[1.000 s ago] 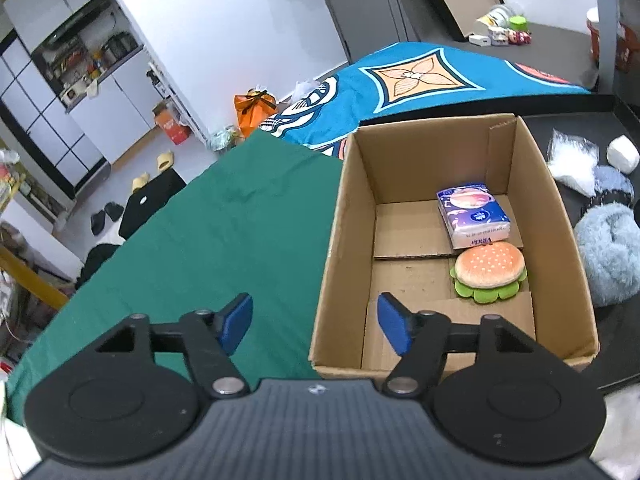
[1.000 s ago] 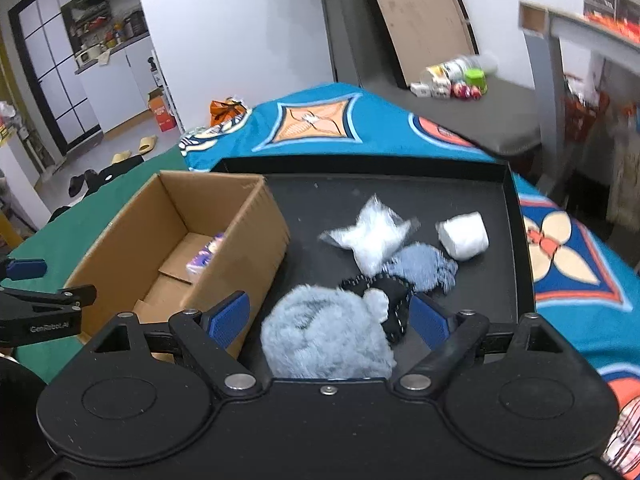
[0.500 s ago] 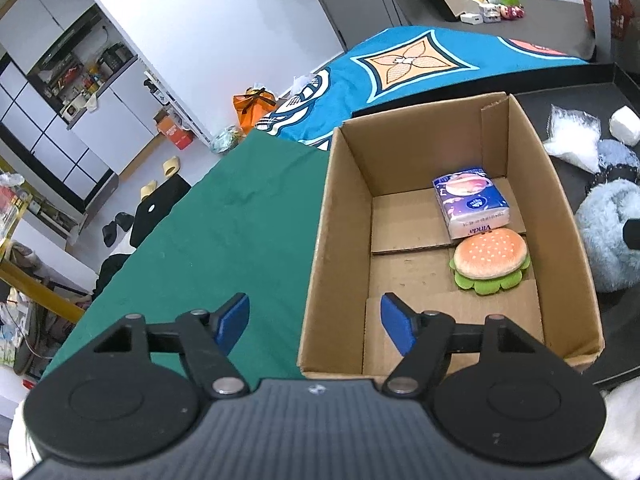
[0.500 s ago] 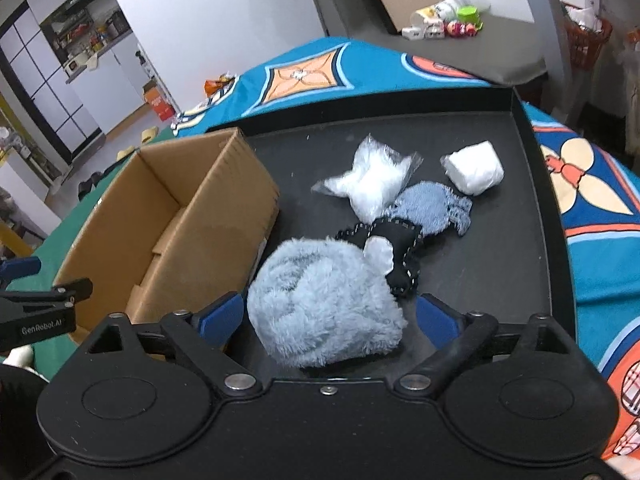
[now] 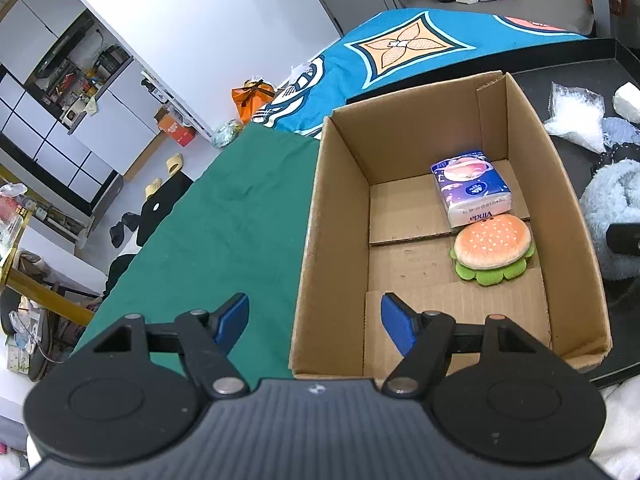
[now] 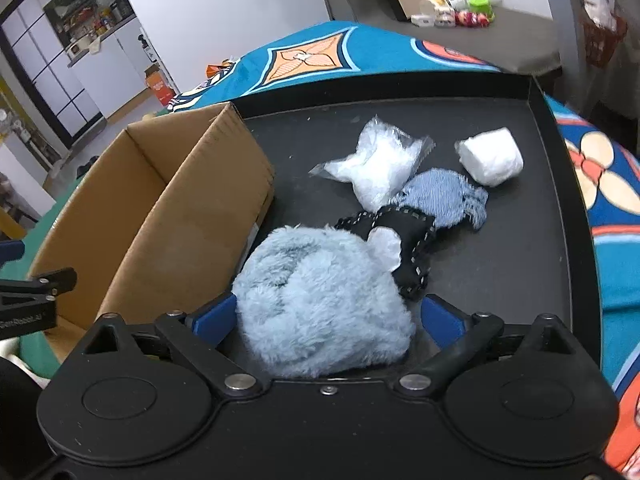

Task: Organize soft objects
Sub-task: 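Reach the right tool to the fluffy light-blue plush and grasp it, then lift the blue plush with the right tool toward the box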

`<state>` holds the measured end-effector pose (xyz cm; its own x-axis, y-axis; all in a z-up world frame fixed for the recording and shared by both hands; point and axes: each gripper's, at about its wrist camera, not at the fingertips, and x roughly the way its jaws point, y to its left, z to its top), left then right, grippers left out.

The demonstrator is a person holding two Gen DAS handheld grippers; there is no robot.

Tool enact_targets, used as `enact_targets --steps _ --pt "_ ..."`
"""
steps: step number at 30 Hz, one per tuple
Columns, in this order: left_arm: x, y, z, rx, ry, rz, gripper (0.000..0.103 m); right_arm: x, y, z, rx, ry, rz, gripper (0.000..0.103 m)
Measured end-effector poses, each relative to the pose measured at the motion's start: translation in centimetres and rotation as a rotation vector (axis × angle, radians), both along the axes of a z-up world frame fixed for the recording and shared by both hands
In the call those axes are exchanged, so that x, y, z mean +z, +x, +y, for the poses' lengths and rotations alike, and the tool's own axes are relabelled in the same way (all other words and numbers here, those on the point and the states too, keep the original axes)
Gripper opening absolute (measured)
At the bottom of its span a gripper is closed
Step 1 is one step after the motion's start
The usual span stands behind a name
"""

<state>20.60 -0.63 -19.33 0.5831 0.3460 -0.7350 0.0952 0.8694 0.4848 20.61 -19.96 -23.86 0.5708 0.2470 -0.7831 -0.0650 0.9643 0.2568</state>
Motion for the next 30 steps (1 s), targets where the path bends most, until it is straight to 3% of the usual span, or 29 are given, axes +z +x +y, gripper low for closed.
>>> enact_targets --steps 5,7,13,26,30 --pt "0.0 0.0 -0.1 -0.001 -0.001 0.010 0.077 0.2 -0.3 0.5 0.032 -0.011 -0.018 0.096" --pt "0.0 -0.1 -0.2 -0.006 -0.002 0.010 0.081 0.3 -0.4 0.7 0.044 -0.020 -0.024 0.086" --pt "0.1 -0.2 -0.2 -0.006 -0.001 0.008 0.082 0.9 -0.5 0.3 0.029 -0.002 -0.013 0.074" --pt "0.8 -1.1 -0.3 -0.022 0.003 -0.027 0.091 1.8 -1.0 0.8 0.034 -0.030 -0.033 0.071" --pt "1.0 -1.3 -0.2 -0.023 0.005 -0.035 0.091 1.3 -0.9 0.9 0.036 -0.046 -0.020 0.077"
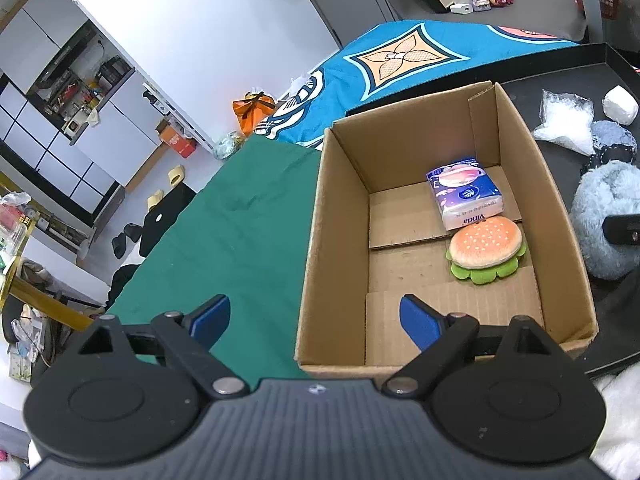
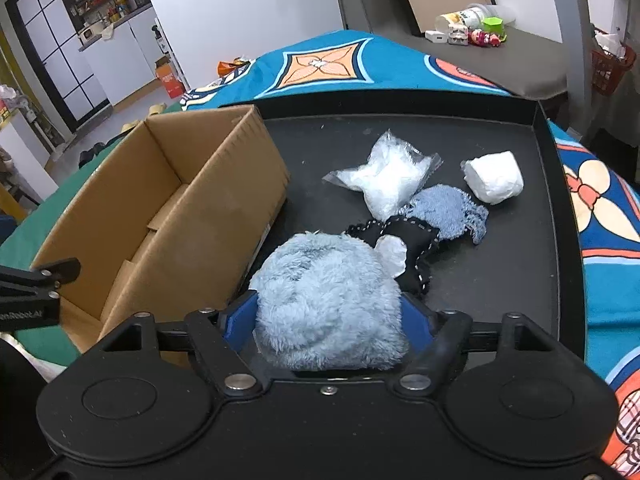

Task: Organize soft objects
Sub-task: 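Lift the blue plush with the right tool toward the box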

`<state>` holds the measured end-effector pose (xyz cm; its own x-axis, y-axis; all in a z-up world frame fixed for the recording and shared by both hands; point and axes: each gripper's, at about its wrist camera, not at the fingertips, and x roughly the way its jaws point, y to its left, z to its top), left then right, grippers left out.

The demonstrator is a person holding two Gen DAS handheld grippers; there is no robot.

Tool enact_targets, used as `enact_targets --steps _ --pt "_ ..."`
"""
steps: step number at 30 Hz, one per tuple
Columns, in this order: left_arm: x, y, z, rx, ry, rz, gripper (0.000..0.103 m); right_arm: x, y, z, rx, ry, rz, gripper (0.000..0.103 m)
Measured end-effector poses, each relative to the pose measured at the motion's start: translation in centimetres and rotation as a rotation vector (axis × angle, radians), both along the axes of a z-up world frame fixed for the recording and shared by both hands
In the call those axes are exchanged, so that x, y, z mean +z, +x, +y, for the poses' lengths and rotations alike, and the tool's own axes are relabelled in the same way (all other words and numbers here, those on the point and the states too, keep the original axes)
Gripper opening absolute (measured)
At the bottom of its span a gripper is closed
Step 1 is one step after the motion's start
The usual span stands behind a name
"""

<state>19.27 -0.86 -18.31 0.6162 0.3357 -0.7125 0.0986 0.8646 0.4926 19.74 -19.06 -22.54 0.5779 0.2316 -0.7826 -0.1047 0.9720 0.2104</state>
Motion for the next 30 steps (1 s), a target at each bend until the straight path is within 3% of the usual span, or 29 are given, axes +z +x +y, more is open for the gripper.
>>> enact_targets --steps 6,13,30 --pt "0.2 0.0 0.2 0.002 -0.008 -0.008 0.091 -0.3 0.0 0.7 0.021 -0.034 -0.011 0.079" --pt "0.2 0.0 0.3 0.004 -0.015 -0.004 0.091 0.3 -0.3 0.7 0.030 -0.039 -0.009 0.071" --pt "0.6 0.0 1.3 0.022 -0.080 -0.024 0.091 4.3 -0.9 0.6 0.016 -0.030 -0.052 0.071"
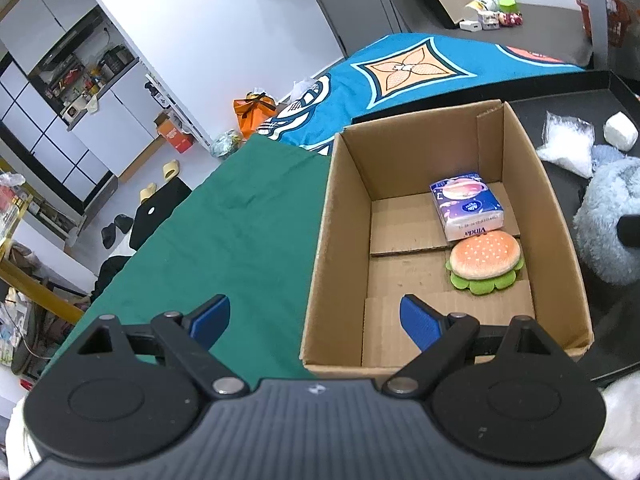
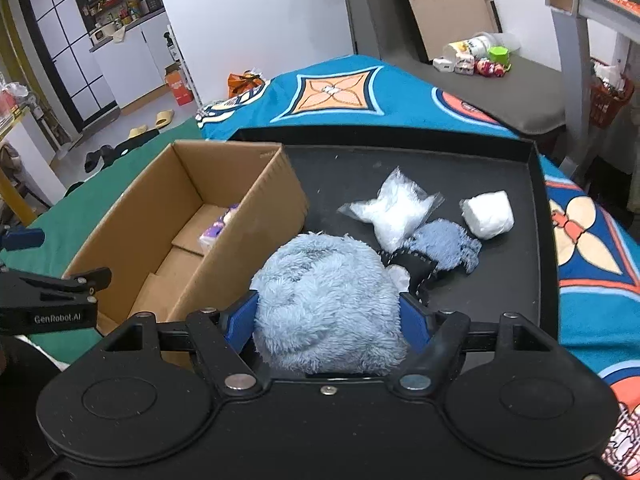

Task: Organize soft objects
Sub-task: 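Lift the blue plush with the right tool toward the box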

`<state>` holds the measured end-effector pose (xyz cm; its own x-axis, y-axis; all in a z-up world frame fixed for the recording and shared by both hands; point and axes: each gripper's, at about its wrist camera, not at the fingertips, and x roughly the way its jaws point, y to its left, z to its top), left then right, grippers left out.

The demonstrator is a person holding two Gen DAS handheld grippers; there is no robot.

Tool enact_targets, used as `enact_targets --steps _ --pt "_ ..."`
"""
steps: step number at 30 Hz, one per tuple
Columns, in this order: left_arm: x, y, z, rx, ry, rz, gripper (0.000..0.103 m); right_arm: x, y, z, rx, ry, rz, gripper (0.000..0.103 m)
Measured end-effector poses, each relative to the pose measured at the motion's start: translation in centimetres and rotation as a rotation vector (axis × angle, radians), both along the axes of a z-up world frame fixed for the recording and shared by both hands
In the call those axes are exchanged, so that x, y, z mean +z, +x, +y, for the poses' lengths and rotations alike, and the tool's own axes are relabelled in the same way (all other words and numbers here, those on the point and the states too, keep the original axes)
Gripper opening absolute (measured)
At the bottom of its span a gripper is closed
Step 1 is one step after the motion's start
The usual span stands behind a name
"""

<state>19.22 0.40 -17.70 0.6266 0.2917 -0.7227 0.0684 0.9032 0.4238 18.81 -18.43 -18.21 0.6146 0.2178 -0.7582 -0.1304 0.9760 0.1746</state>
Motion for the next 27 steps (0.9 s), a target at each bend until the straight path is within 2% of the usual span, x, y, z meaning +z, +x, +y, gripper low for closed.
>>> enact_targets --steps 9,22,25,27 --pt "0.4 0.1 1.0 0.024 -0.063 -0.015 0.091 3.1 0.7 0.8 -0.009 -0.035 -0.081 0.071" --pt "0.6 0.1 2.9 0.056 -0.176 -0.027 0.088 5.3 2.1 5.1 0.078 -0.073 -0.139 0.072" --pt "0.4 0.5 3.5 0.062 -0.211 0.000 0.082 5.4 2.6 6.3 0.098 -0.082 -0.145 0.072" --pt "0.0 0.9 3.9 0.073 -0.231 0.027 0.069 5.4 3.1 7.0 0.107 -0.087 -0.147 0.072"
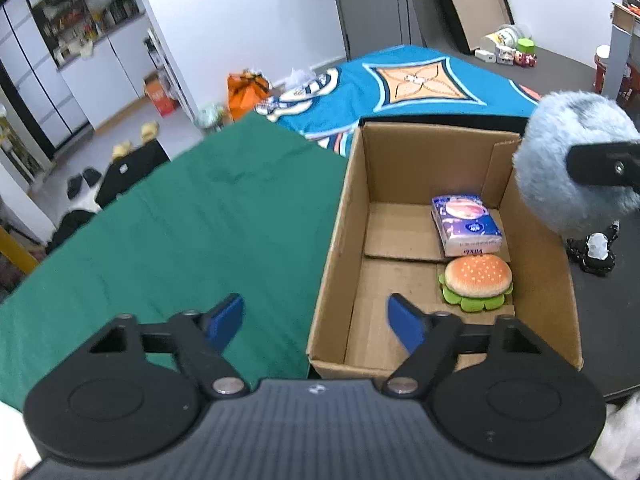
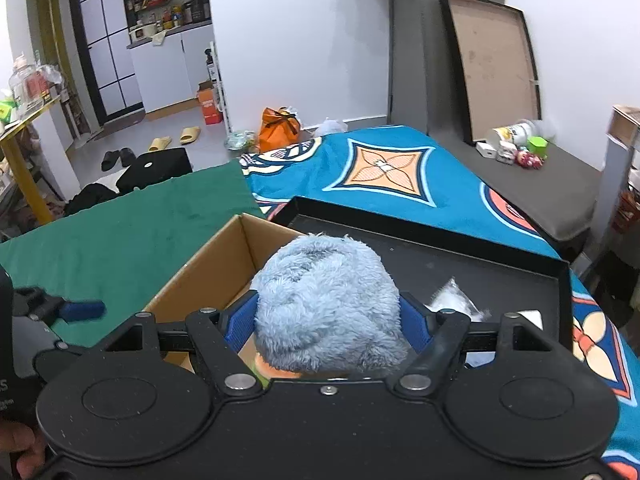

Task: Organize soft objects
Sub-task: 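Lift the blue plush with the right tool toward the box, then open the right tool over the box to drop the blue plush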

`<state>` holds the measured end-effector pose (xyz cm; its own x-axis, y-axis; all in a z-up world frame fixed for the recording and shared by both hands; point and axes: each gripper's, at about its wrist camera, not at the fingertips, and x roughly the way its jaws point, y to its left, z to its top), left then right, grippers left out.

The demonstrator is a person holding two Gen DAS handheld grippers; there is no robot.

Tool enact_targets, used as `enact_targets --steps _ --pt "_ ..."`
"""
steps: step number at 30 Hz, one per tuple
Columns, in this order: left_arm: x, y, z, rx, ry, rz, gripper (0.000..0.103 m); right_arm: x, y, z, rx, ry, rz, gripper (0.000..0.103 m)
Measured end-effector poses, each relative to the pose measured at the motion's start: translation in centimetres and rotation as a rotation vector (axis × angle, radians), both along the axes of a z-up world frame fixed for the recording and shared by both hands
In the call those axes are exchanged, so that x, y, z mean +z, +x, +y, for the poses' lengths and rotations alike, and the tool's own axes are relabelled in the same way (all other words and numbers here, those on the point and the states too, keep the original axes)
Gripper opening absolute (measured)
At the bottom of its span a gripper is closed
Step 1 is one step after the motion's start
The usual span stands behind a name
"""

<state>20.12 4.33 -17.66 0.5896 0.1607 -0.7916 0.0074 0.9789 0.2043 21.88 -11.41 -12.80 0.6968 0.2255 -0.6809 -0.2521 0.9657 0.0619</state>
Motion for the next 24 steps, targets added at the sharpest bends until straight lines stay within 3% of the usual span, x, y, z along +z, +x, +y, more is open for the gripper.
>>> enact_targets --steps 6,12,17,24 --pt "-0.6 0.3 1.2 0.027 -0.066 0.042 0.045 -0.1 1.1 1.8 0.035 -0.025 -0.004 0.072" --pt "-1.2 0.8 1.5 0.035 -0.081 0.074 0.027 0.1 2.0 3.7 0.082 -0.048 -0.024 0.071" --pt "-1.5 1.0 1.8 0.042 -0.107 0.085 0.022 1.0 2.5 5.1 0.131 -0.040 -0.094 0.071" --pt "-1.5 0.8 1.7 0.041 -0.105 0.080 0.022 1.1 2.7 4.7 0.133 -0.052 -0.076 0.072"
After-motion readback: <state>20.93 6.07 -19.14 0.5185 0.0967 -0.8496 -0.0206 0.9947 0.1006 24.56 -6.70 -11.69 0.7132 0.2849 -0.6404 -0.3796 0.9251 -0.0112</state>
